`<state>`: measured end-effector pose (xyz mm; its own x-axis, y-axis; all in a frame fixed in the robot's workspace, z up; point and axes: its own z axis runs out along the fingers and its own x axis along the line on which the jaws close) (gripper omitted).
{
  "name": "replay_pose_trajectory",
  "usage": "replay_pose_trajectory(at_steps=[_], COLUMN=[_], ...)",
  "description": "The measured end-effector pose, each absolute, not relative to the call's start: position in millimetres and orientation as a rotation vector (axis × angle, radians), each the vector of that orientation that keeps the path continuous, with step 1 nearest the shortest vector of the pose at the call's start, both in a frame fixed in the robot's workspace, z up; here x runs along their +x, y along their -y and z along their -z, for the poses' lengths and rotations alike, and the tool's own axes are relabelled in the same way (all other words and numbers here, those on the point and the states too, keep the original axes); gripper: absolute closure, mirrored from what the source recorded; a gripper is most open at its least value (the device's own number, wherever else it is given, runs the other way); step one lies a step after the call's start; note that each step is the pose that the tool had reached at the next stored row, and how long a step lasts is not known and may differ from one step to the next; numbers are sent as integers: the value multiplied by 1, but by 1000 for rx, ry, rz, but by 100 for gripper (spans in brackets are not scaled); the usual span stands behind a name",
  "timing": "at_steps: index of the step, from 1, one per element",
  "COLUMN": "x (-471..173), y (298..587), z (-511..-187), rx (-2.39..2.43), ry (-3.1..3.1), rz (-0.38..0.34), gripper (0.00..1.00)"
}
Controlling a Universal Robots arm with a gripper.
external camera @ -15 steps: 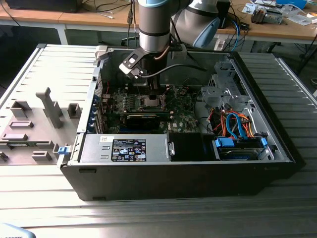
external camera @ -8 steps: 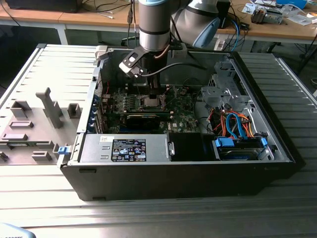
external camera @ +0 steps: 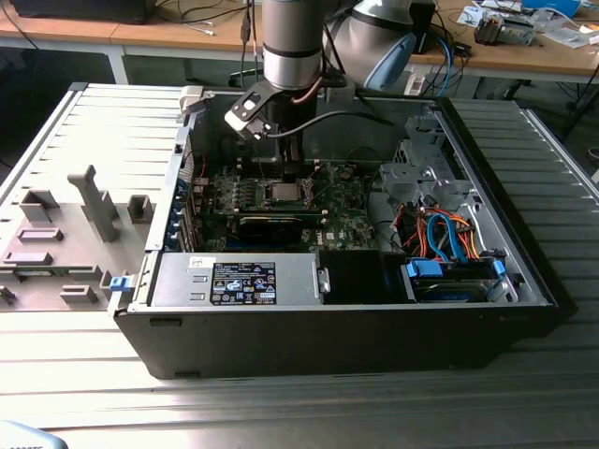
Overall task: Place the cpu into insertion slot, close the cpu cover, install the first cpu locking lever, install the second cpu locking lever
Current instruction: 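Place the cpu into insertion slot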
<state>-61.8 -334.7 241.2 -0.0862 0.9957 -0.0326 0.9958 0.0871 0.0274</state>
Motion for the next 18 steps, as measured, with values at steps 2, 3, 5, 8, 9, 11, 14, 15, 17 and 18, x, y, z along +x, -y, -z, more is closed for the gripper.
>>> replay_pose_trajectory(at_steps=[2, 3, 5, 8, 9, 11, 14, 15, 17, 18], x=[-62, -62, -62, -62, -62, -62, -62, -62, -62, -62], y=[335, 335, 335, 335, 335, 335, 335, 335, 335, 335], z=[-243, -244, -245, -247, -248, -249, -252, -253, -254, -254], rx=[2094, 2094, 2094, 2094, 2094, 2094, 2094, 2094, 2094, 2094], ry=[-2284, -2284, -2284, -2284, -2284, -2284, -2284, -2284, -2284, -2284], rz=[3, 3, 3, 3, 3, 3, 3, 3, 3, 3], gripper=[89, 89, 89, 89, 89, 89, 89, 89, 89, 89])
